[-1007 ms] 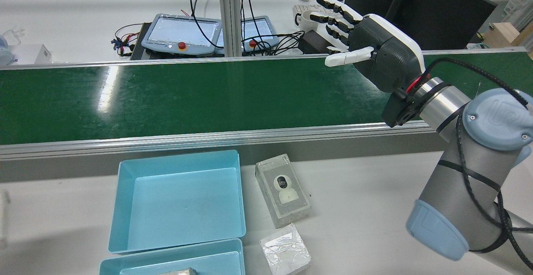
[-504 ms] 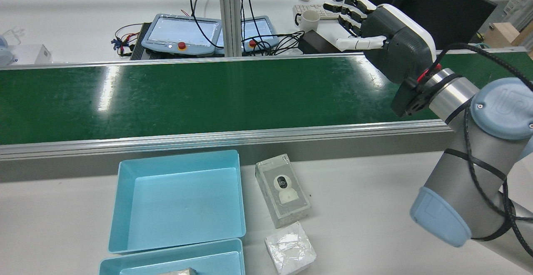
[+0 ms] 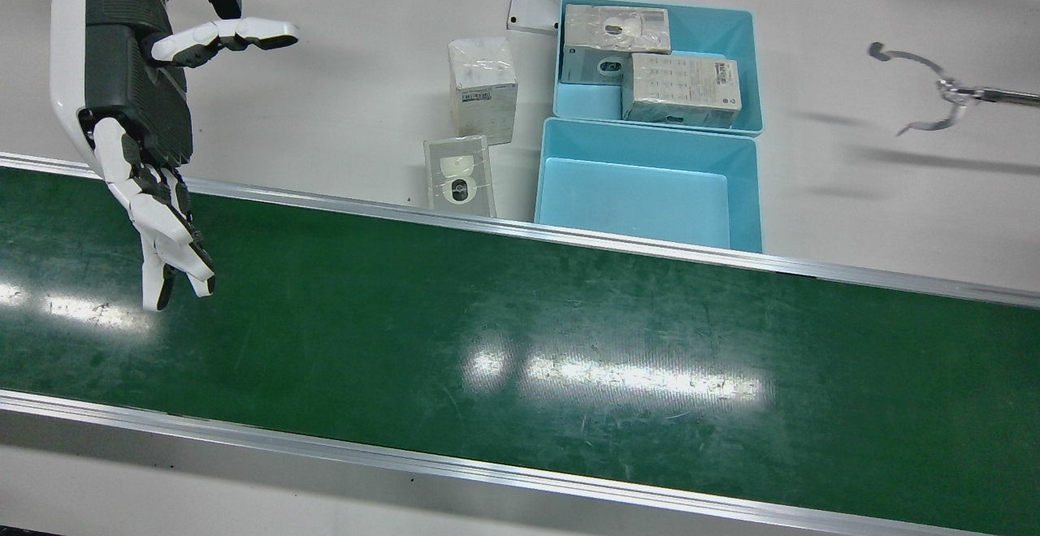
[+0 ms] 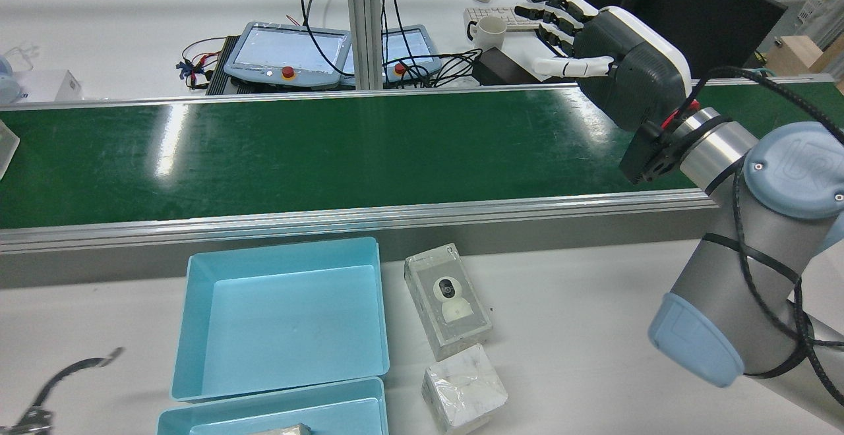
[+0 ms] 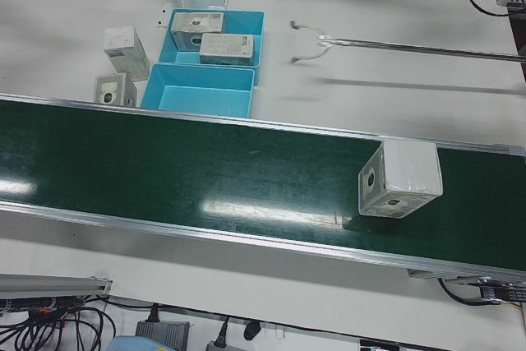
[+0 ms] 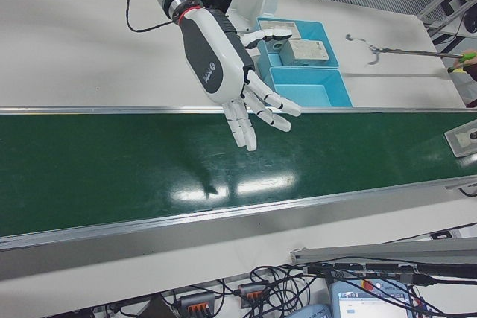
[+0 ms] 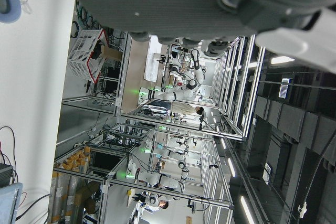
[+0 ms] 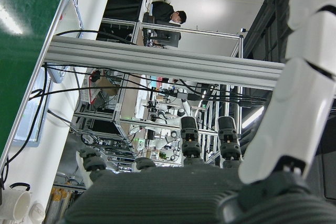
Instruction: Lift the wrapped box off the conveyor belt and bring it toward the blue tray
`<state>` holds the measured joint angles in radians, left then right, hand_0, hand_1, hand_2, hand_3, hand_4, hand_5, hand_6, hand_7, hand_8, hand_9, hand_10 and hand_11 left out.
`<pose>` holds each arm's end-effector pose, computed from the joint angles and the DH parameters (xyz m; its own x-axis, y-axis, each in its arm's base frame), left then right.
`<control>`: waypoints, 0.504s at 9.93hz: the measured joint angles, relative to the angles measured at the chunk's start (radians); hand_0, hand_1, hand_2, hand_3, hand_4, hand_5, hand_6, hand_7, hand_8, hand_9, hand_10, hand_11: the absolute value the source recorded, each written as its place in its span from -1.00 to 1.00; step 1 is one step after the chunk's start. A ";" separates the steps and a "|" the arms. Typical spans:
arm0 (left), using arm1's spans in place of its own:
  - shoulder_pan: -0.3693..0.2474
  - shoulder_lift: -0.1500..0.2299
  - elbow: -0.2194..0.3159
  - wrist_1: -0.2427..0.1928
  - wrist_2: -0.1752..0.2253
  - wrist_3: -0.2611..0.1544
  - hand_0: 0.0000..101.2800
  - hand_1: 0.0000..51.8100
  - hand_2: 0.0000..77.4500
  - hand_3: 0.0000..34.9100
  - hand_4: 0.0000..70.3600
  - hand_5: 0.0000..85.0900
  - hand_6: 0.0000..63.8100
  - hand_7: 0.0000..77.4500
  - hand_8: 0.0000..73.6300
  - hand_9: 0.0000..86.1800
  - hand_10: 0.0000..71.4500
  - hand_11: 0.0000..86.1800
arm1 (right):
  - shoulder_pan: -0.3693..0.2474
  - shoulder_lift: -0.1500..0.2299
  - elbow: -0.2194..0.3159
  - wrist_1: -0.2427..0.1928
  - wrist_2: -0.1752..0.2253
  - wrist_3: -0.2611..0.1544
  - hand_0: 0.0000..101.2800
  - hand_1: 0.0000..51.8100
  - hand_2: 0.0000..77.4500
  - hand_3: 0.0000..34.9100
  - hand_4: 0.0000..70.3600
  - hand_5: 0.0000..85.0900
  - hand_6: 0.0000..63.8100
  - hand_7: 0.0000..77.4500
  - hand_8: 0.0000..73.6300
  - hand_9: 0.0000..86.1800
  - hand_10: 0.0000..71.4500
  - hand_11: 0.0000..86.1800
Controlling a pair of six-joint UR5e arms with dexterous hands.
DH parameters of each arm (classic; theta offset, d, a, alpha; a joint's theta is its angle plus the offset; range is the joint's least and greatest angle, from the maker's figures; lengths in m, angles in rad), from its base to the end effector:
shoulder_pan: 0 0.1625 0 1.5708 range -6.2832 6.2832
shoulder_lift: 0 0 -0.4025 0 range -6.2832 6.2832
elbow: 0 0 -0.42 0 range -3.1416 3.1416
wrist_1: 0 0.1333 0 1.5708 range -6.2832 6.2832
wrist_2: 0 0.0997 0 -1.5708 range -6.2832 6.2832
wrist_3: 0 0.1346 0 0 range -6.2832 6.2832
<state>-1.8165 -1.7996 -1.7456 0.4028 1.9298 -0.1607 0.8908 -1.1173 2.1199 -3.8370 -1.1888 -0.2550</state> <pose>-0.2303 -0.5646 0.4892 -0.9808 -0.1117 0.1597 -0.1588 -0.0173 -0.9872 -0.2041 -0.5442 0.2276 -0.9624 0.2379 0.1314 -0.0544 0.3050 -0.9508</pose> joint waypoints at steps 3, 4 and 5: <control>0.000 0.000 0.000 0.000 0.000 0.000 -1.00 -1.00 -0.97 -1.00 -1.00 -0.99 -1.00 -0.99 -0.99 -1.00 -1.00 -1.00 | -0.001 0.000 0.000 0.001 0.000 0.000 -0.20 -0.62 -0.62 0.70 -0.85 -0.59 -1.00 -0.56 -1.00 -0.95 -0.88 -0.84; 0.000 0.000 0.000 0.000 0.000 0.000 -1.00 -1.00 -0.97 -1.00 -1.00 -0.99 -1.00 -0.99 -0.99 -0.99 -1.00 -1.00 | -0.001 0.000 0.000 0.001 0.000 0.000 -0.19 -0.62 -0.61 0.69 -0.85 -0.58 -1.00 -0.56 -1.00 -0.95 -0.88 -0.84; 0.000 0.000 0.000 0.000 0.000 0.000 -1.00 -1.00 -0.97 -1.00 -1.00 -0.99 -1.00 -0.99 -1.00 -0.99 -0.98 -1.00 | -0.001 0.000 0.000 0.001 0.000 0.000 -0.19 -0.62 -0.61 0.69 -0.85 -0.58 -1.00 -0.56 -1.00 -0.95 -0.88 -0.84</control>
<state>-1.8165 -1.7996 -1.7456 0.4028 1.9298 -0.1607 0.8898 -1.1168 2.1200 -3.8355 -1.1888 -0.2547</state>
